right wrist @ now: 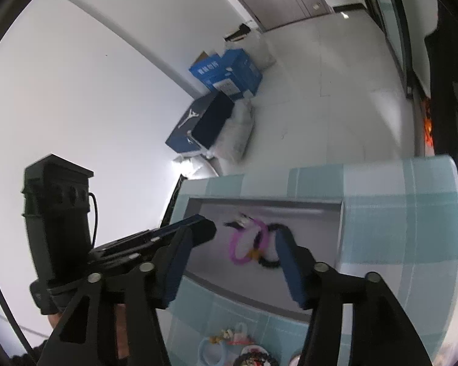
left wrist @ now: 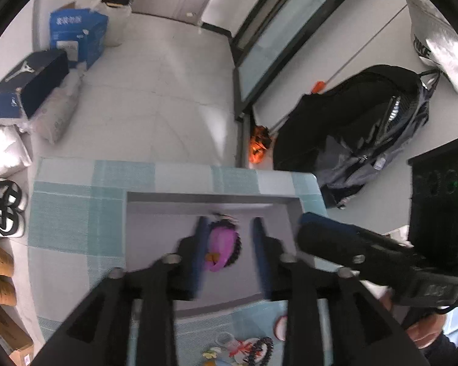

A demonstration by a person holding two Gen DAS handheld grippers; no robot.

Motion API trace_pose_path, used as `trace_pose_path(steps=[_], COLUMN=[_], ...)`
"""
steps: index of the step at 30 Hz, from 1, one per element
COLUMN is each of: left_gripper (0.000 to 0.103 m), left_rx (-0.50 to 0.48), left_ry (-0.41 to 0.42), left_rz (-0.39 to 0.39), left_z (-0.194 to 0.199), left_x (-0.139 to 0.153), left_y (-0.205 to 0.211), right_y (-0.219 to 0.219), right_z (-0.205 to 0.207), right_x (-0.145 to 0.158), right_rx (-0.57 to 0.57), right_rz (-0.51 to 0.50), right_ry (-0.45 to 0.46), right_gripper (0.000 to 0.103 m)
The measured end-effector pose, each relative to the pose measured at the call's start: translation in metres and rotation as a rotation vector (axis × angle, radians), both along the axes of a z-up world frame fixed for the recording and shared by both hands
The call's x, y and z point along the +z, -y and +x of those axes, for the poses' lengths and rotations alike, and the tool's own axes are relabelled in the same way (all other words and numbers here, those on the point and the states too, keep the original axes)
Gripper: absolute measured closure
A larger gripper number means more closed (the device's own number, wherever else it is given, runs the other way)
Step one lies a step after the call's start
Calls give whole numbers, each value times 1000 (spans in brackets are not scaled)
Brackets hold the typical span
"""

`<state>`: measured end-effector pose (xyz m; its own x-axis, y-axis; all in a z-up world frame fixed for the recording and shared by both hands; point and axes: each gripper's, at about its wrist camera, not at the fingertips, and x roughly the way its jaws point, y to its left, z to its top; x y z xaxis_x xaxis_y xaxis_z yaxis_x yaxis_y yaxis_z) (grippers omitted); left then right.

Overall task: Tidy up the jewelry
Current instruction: 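Lower both bracelets into the grey box and open both grippers, then move both grippers back to the remaining jewelry on the table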

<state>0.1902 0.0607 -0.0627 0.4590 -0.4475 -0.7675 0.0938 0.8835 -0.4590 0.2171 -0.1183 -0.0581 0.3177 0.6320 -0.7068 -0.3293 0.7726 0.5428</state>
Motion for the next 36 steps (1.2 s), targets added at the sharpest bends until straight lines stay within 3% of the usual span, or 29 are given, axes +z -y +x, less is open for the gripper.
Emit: trace_pose_path(steps=[1, 2, 8, 19, 22, 28, 29, 31, 36], left_gripper=[56, 53, 53, 52, 52, 52, 49, 27, 26], left_rx=[5, 12, 25, 103, 109, 139, 132, 151, 174], left_ry=[1, 2, 33, 86, 103, 52, 33, 10, -12], left_rz=[-9, -21, 17, 169, 195, 190, 169, 164, 153], left_z=[-1, -3, -17, -70, -84, -110, -115, -123, -135], left_x=[1, 1, 10, 15, 13, 2, -1, -5, -15], left_y=[-2, -4, -1, -8, -8, -6, -6, -9, -18], right_y=[1, 3, 7, 30, 27, 9, 6, 1, -8], right_z=[0, 0, -13, -64, -80, -114, -119, -127, -136], right_x=[2, 3, 12, 24, 24, 15, 11, 1, -25], right_rx=[-4, -8, -22, -27, 18, 116, 128, 152, 184], right_rz=[-3, -6, -58, -146, -170, -263, -280, -309, -360], right_ry=[9, 16, 93, 245, 253, 295, 295, 284, 241], right_gripper=[43, 41, 26, 8, 8, 8, 8, 8, 8])
